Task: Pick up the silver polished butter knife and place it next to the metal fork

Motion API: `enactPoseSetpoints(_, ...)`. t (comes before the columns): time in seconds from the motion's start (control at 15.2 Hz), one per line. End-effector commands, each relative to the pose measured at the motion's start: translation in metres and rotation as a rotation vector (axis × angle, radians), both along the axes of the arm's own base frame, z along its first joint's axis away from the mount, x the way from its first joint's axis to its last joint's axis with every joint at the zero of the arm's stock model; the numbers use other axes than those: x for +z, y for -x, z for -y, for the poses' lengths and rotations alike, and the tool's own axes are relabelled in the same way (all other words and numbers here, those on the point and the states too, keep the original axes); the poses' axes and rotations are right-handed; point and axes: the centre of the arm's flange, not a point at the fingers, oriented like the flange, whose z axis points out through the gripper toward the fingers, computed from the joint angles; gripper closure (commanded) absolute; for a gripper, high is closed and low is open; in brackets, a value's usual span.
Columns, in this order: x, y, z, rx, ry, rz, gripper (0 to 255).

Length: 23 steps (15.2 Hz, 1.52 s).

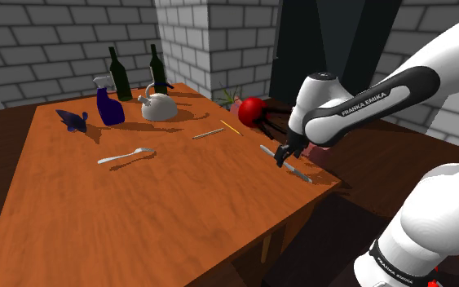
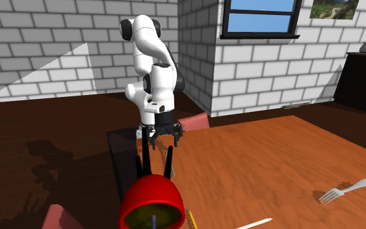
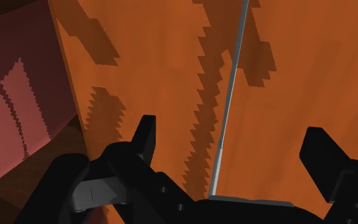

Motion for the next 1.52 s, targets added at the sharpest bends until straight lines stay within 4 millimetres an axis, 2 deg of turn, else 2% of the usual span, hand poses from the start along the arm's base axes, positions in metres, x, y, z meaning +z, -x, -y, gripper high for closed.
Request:
enactPoseSetpoints(0.0, -0.003, 0.0, 0.001, 0.0, 0.0, 0.0, 0)
enactPoseSetpoints(0.33, -0.003, 0.0, 0.001, 0.0, 0.0, 0.0, 0)
enactPoseSetpoints(0.4, -0.003, 0.0, 0.001, 0.0, 0.0, 0.0, 255)
enactPoseSetpoints(0.99, -0.003, 0.0, 0.001, 0.0, 0.0, 0.0, 255)
enactPoseSetpoints(1.45, 0.034, 0.0, 0.001, 0.0, 0.0, 0.0, 255)
